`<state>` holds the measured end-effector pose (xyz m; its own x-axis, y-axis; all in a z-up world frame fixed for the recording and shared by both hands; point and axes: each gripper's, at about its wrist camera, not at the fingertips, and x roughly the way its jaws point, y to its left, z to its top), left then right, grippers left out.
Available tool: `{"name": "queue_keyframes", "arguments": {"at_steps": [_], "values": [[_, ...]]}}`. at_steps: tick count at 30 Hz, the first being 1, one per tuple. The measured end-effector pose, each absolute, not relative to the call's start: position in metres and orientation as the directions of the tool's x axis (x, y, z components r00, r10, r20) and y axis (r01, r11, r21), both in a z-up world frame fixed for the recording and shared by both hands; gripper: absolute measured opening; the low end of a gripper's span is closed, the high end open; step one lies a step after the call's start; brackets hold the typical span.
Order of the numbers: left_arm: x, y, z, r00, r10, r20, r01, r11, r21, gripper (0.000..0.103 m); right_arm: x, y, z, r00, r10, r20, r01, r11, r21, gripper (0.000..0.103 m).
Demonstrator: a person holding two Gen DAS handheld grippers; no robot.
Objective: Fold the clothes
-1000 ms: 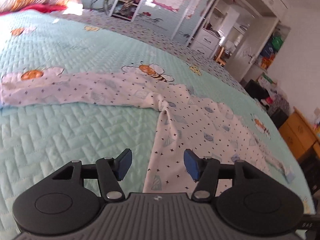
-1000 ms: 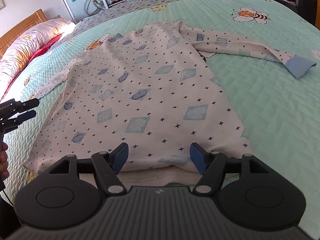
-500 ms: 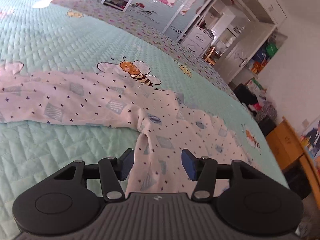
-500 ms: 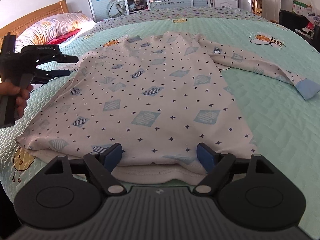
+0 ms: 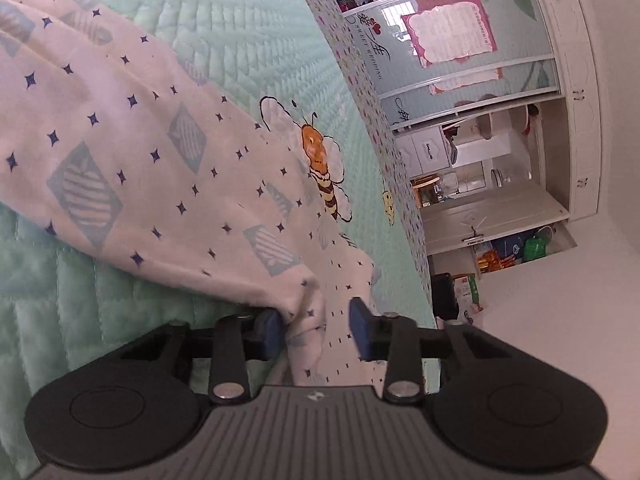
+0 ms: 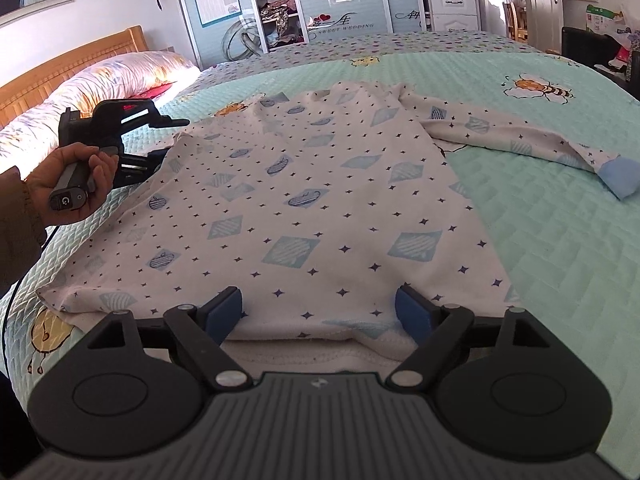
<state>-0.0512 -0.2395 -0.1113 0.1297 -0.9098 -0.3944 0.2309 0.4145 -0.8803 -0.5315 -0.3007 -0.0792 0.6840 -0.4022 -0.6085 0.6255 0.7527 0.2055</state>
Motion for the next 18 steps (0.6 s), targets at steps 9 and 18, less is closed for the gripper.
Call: {"name": "queue_keyframes", "arguments": {"at_steps": [9,18], "values": [[-0.027,-0.245,-0.062,0.198,-0.865,-0.461,0.514,0.492,-0.703,0.011,-0.528,-0.298,-0.080,0.671,-0.411,-0.617,0.619,0.769,0.161,0.085],[-0.027,-0.260,-0.047,0.279,-0.795,-0.538,0.626,0.576,-0.526,0.003,-0.524,-0.299,-0.055,0.703,-0.372,-0.606,0.583,0.790,0.191,0.084]]}}
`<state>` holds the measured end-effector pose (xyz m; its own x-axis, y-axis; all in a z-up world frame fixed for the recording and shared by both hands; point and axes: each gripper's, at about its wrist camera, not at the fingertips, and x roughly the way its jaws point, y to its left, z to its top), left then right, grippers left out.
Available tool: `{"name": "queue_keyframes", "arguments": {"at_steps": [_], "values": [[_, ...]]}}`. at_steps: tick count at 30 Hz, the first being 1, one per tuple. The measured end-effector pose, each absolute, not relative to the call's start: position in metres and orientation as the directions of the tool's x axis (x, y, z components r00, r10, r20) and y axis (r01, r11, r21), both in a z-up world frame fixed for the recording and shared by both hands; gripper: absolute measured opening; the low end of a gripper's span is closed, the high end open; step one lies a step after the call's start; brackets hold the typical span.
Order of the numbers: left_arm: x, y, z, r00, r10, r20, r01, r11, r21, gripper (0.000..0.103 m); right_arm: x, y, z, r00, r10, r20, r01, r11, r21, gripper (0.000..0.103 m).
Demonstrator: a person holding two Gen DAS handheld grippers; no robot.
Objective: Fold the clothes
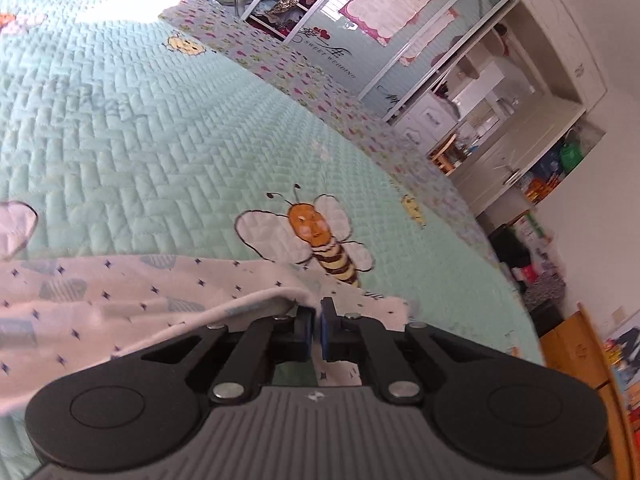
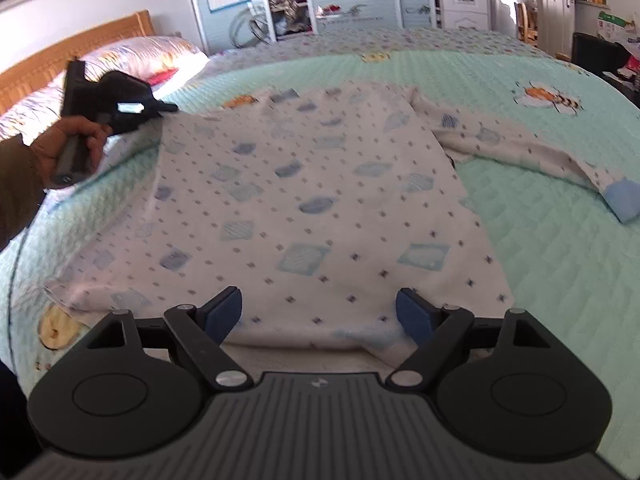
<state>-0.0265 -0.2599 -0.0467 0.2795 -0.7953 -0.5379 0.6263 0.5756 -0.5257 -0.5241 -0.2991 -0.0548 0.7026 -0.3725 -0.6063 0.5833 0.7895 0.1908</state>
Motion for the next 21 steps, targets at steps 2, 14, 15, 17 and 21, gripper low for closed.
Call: {"name": "queue_keyframes", "arguments": {"at_steps": [2,14,15,17,21], "values": [[-0.022,-0.268,-0.047,0.279,-0.780,-0.561,0.658,0.581,-0.480,0.003,-0.518,-0.294,-0.043,0.731,-0.372,-0.572,0.543,0.825,0.158,0.084],[-0.011,-0.263,-0.063,0.308,-0.724,-0.617,0.697,0.614,-0.371,0.003,-0.472,-0.293,-0.038,0.796,-0.156,-0.585,0.374,0.887,0.271,0.084],[-0.008,-0.261,-0.065,0.309,-0.723,-0.618,0.688,0.618,-0.380,0.003,-0.468,-0.290,-0.034,0.814,-0.126,-0.566,0.338,0.897,0.286,0.084],[-0.007,-0.261,-0.066,0.310,-0.721,-0.619,0.687,0.620,-0.378,0.004,-0.454,-0.282,-0.028,0.849,-0.051,-0.526,0.254,0.912,0.321,0.084],[-0.007,-0.266,-0.066,0.309,-0.707,-0.635,0.708,0.618,-0.343,0.004,-0.413,-0.266,-0.024,0.878,0.075,-0.472,0.131,0.912,0.389,0.084]]}}
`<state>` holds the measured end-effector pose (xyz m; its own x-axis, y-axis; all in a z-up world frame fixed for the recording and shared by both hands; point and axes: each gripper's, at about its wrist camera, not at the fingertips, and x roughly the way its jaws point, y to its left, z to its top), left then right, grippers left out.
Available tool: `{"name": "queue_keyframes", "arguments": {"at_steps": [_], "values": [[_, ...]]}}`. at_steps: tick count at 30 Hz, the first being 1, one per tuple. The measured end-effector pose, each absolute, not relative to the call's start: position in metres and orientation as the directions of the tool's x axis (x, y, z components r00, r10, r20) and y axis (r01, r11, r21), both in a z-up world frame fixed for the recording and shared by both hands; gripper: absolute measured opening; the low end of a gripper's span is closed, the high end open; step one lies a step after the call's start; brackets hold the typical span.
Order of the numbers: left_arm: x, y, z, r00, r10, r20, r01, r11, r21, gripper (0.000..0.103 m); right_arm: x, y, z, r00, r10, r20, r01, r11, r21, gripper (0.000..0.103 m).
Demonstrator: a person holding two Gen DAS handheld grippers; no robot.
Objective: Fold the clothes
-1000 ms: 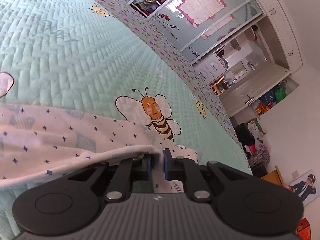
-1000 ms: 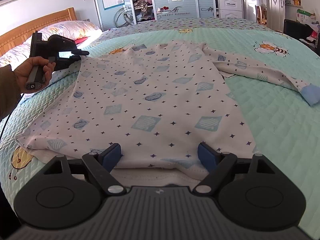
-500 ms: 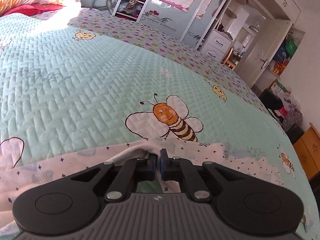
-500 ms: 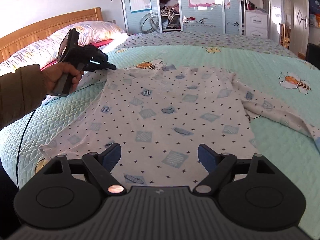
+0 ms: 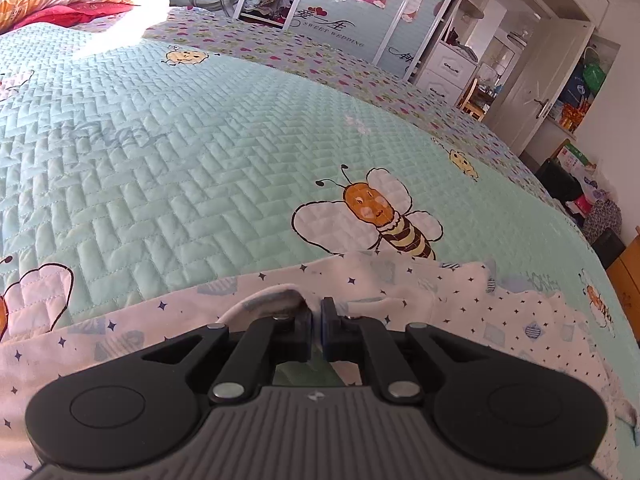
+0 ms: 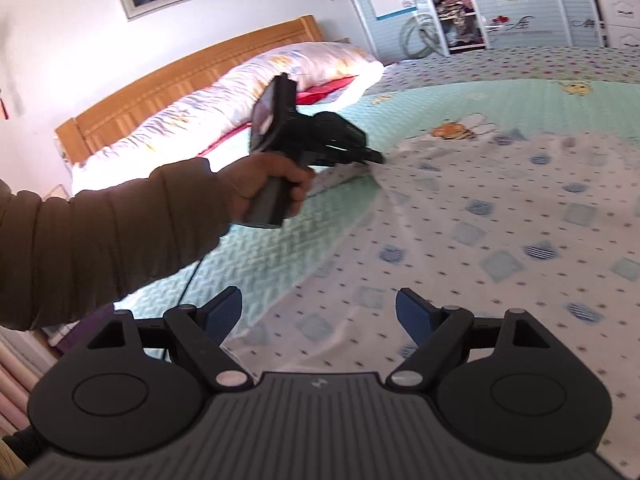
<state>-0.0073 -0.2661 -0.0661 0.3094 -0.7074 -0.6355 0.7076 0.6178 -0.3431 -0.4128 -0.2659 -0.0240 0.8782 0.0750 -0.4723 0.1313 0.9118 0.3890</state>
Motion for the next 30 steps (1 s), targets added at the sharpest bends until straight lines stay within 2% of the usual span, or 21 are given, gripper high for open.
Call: {"name": "queue_keyframes", "arguments": {"at_steps": [2,4,7,11,13,16,18,19,20,22,25,27,30], "values": [[-0.005,-0.267,-0.067,0.301,-0.704,-0.644,0.707,0.617,-0.344,0.004,-0.392,-0.259,-0.026,0.879,0.088,-0.469,0.126,0.904,0.407,0.084],[-0.002,-0.269,-0.067,0.288,-0.699,-0.655,0.713,0.613,-0.340,0.004,-0.371,-0.257,-0.037,0.848,0.031,-0.530,0.224,0.884,0.411,0.084],[0.001,-0.271,-0.067,0.266,-0.691,-0.672,0.726,0.602,-0.331,0.004,-0.339,-0.244,-0.064,0.782,0.252,-0.571,0.130,0.829,0.543,0.085],[0.004,-0.269,-0.069,0.244,-0.691,-0.681,0.739,0.587,-0.331,0.007,-0.338,-0.204,-0.057,0.735,0.379,-0.562,-0.047,0.856,0.515,0.085],[0.004,-0.268,-0.070,0.240,-0.693,-0.680,0.742,0.583,-0.332,0.007,-0.344,-0.211,-0.050,0.759,0.369,-0.537,-0.037,0.847,0.530,0.084],[0.004,-0.267,-0.071,0.230,-0.697,-0.679,0.740,0.579,-0.343,0.007,-0.352,-0.244,-0.029,0.861,0.212,-0.462,0.065,0.855,0.514,0.084],[0.006,-0.267,-0.071,0.219,-0.700,-0.680,0.736,0.576,-0.356,0.007,-0.345,-0.267,-0.027,0.873,0.086,-0.480,0.182,0.856,0.484,0.084],[0.008,-0.267,-0.072,0.212,-0.701,-0.681,0.735,0.574,-0.362,0.007,-0.337,-0.276,-0.033,0.867,0.071,-0.493,0.215,0.840,0.498,0.084],[0.009,-0.266,-0.072,0.204,-0.703,-0.682,0.733,0.571,-0.369,0.007,-0.328,-0.278,-0.042,0.852,0.096,-0.515,0.227,0.818,0.528,0.084],[0.012,-0.266,-0.073,0.191,-0.705,-0.683,0.729,0.568,-0.382,0.008,-0.307,-0.262,-0.064,0.796,0.258,-0.548,0.168,0.775,0.609,0.084],[0.011,-0.265,-0.072,0.181,-0.705,-0.686,0.739,0.558,-0.378,0.008,-0.303,-0.222,-0.062,0.762,0.420,-0.492,-0.012,0.770,0.638,0.083],[0.010,-0.263,-0.070,0.175,-0.707,-0.685,0.741,0.553,-0.381,0.008,-0.312,-0.219,-0.059,0.777,0.420,-0.469,-0.019,0.760,0.650,0.081],[0.003,-0.260,-0.064,0.173,-0.712,-0.681,0.749,0.544,-0.378,0.014,-0.335,-0.246,-0.046,0.860,0.259,-0.439,0.072,0.791,0.607,0.077]]}}
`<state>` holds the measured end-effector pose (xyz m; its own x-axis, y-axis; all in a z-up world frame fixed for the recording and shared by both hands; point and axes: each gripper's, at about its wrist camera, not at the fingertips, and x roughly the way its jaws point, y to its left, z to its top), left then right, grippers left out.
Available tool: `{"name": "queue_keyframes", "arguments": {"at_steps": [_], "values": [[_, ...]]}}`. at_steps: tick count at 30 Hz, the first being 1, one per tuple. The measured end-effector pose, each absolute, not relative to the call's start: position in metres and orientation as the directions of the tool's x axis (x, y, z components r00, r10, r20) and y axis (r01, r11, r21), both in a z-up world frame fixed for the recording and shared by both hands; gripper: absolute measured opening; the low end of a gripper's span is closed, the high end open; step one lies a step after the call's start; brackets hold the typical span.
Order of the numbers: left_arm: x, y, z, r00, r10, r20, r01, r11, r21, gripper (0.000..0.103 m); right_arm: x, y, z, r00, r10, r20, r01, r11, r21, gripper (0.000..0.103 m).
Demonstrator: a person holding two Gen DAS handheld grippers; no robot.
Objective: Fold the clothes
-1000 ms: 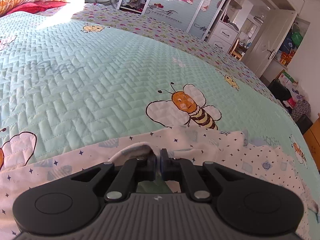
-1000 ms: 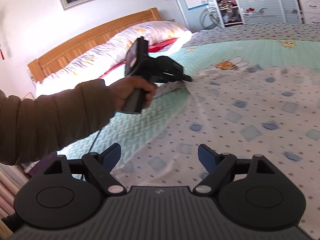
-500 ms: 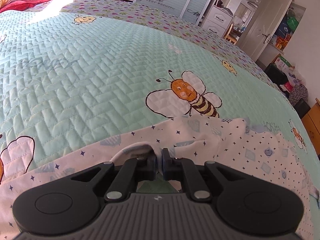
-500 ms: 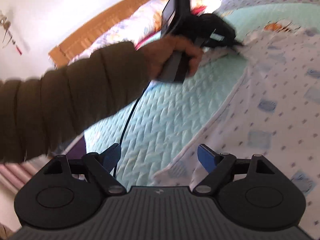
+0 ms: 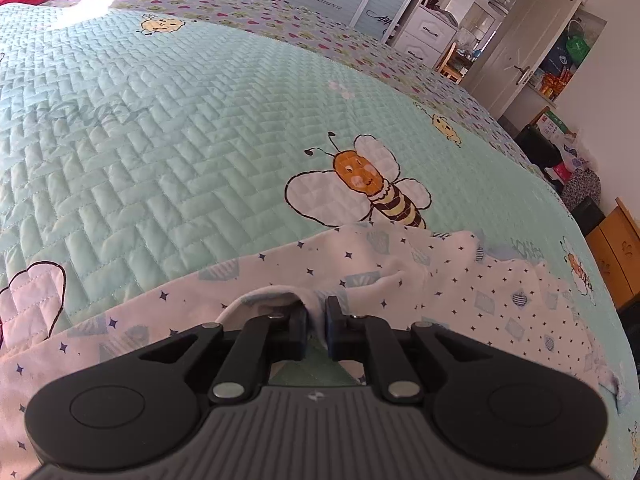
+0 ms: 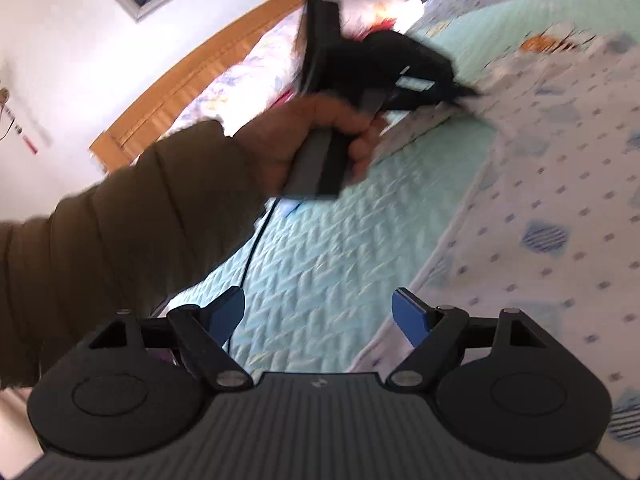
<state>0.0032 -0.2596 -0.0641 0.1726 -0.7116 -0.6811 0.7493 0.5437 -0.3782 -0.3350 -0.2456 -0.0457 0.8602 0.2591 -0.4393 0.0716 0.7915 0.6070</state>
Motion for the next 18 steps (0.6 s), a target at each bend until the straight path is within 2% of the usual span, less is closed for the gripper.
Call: {"name": "queue_keyframes", "arguments": {"at_steps": [1,2,3,4,5,8,13,15,18], "values": [[0.001,-0.257,-0.062,0.173,-0.711,-0.681,0.746,0.547,-0.381,0.017,-0.341,-0.261,-0.042,0.877,0.183,-0.444,0.137,0.792,0.596,0.065],[-0.001,-0.253,-0.060,0.166,-0.717,-0.677,0.732,0.549,-0.403,0.025,-0.344,-0.274,-0.041,0.878,0.119,-0.464,0.198,0.791,0.579,0.049],[-0.003,-0.247,-0.059,0.157,-0.728,-0.667,0.715,0.550,-0.432,0.035,-0.344,-0.285,-0.042,0.865,0.063,-0.497,0.263,0.787,0.558,0.039],[-0.004,-0.241,-0.058,0.152,-0.740,-0.655,0.690,0.554,-0.465,0.038,-0.344,-0.296,-0.044,0.849,0.011,-0.528,0.324,0.778,0.537,0.016],[-0.006,-0.234,-0.056,0.150,-0.752,-0.642,0.671,0.554,-0.493,0.041,-0.342,-0.299,-0.048,0.843,-0.005,-0.537,0.347,0.768,0.538,0.012],[-0.016,-0.211,-0.052,0.150,-0.784,-0.602,0.619,0.549,-0.561,0.042,-0.318,-0.285,-0.065,0.785,0.039,-0.618,0.361,0.783,0.507,0.012],[-0.040,-0.175,-0.051,0.129,-0.810,-0.572,0.572,0.532,-0.624,0.046,-0.300,-0.244,-0.062,0.782,0.281,-0.557,0.102,0.823,0.559,0.012],[-0.052,-0.168,-0.050,0.115,-0.812,-0.572,0.587,0.520,-0.620,0.047,-0.317,-0.254,-0.053,0.825,0.190,-0.532,0.151,0.833,0.532,0.012],[-0.069,-0.167,-0.050,0.100,-0.818,-0.566,0.602,0.503,-0.620,0.048,-0.335,-0.291,-0.050,0.846,-0.020,-0.532,0.348,0.778,0.524,0.015]]}}
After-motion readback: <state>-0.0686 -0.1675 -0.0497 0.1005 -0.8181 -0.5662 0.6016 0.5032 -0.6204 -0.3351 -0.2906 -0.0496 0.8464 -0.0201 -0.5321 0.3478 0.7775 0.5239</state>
